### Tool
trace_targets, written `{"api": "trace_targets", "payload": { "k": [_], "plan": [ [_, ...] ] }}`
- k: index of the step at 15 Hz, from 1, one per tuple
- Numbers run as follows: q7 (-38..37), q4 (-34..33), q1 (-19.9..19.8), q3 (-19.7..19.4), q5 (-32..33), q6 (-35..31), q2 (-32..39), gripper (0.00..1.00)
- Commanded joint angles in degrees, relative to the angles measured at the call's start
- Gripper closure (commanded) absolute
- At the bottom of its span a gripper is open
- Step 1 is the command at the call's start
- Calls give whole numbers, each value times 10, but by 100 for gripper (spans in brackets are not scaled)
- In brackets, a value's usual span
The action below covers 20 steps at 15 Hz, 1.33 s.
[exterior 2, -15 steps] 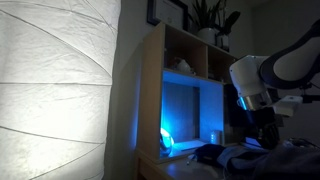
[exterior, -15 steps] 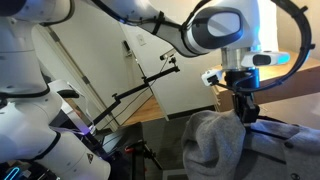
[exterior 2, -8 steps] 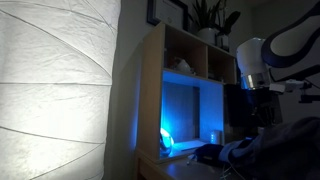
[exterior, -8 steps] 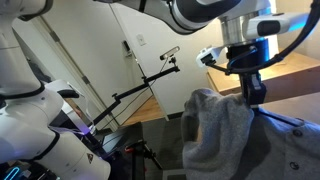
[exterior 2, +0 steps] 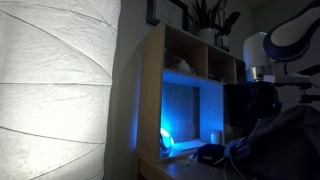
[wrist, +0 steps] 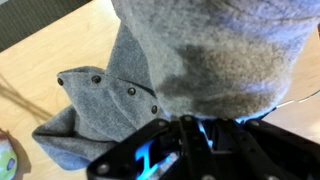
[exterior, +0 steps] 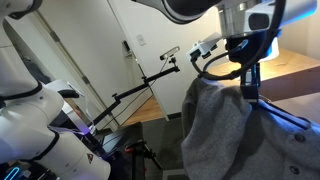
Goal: Hang the sweater with the hanger
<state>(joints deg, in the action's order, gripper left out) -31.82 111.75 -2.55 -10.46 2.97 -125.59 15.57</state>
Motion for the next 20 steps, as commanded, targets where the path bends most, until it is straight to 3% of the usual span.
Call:
{"api": "trace_targets", "payload": {
  "k": [1, 7, 12, 13, 15, 20],
  "plan": [
    [-85, 25, -4, -12, -8, -25, -29, 96],
    [-254, 28, -5, -34, 21, -80, -24, 96],
    [-438, 16, 8, -67, 121, -133, -3, 97],
    [-485, 8, 16, -77, 166, -115, 6, 68],
    [-404, 9, -3, -46, 150, -60, 12, 69],
    [-241, 2, -22, -9, 84, -7, 50, 34]
  ]
}}
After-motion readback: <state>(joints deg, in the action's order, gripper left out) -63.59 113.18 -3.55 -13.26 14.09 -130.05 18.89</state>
